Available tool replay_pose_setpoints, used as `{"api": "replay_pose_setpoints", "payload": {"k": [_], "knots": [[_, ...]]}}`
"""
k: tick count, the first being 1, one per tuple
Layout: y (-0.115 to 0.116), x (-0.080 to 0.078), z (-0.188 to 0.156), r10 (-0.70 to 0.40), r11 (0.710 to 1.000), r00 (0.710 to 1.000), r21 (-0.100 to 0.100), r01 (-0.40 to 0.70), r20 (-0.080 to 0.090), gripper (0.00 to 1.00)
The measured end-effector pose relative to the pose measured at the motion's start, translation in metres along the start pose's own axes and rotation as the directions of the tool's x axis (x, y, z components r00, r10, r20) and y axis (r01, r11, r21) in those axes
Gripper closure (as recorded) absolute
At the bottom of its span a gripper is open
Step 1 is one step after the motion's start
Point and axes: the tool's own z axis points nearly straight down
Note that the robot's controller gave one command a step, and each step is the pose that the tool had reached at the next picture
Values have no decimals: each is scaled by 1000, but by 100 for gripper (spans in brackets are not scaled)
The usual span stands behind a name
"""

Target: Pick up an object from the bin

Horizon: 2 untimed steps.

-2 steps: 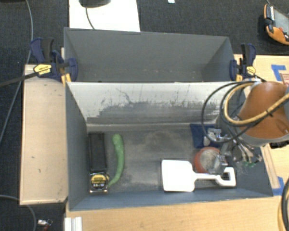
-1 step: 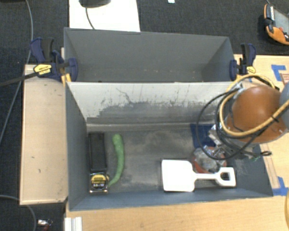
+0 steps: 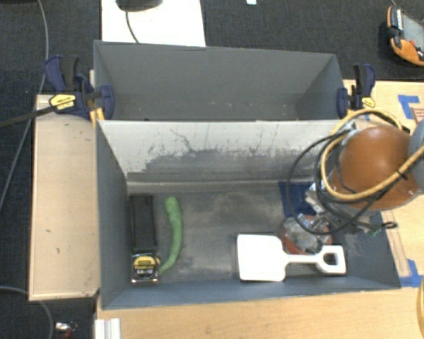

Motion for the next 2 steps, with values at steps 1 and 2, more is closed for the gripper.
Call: {"api": "replay_pose_setpoints", "payload": {"k": [1, 2], "knots": [[13, 6, 11, -389, 921, 921, 12, 389, 7, 100], [4, -7, 15, -579, 815, 815, -8, 579, -5, 100]]}}
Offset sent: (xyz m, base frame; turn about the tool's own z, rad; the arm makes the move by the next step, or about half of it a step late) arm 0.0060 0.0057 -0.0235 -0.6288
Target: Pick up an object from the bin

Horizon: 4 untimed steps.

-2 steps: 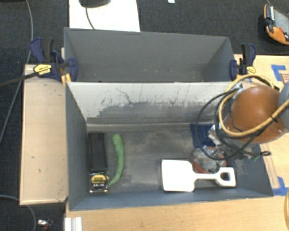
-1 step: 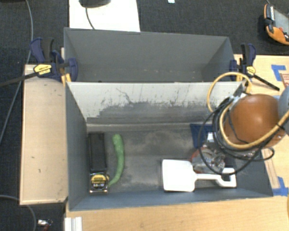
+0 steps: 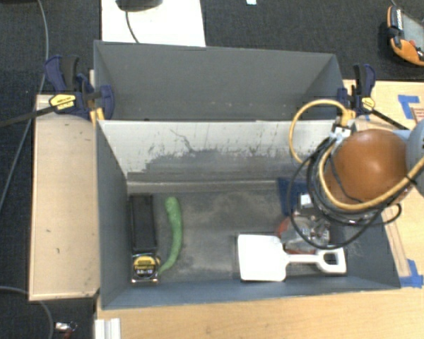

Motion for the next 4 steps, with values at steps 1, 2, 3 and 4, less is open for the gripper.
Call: {"api": "replay_pose_setpoints", "payload": {"k": [1, 2, 3, 4], "knots": [[23, -32, -1, 127, 991, 992, 38, -128, 22, 0], [27, -30, 2, 129, 991, 991, 27, -129, 18, 0], [14, -19, 7, -317, 948, 948, 33, 317, 5, 0], [29, -11, 8, -390, 920, 921, 35, 390, 5, 100]]}}
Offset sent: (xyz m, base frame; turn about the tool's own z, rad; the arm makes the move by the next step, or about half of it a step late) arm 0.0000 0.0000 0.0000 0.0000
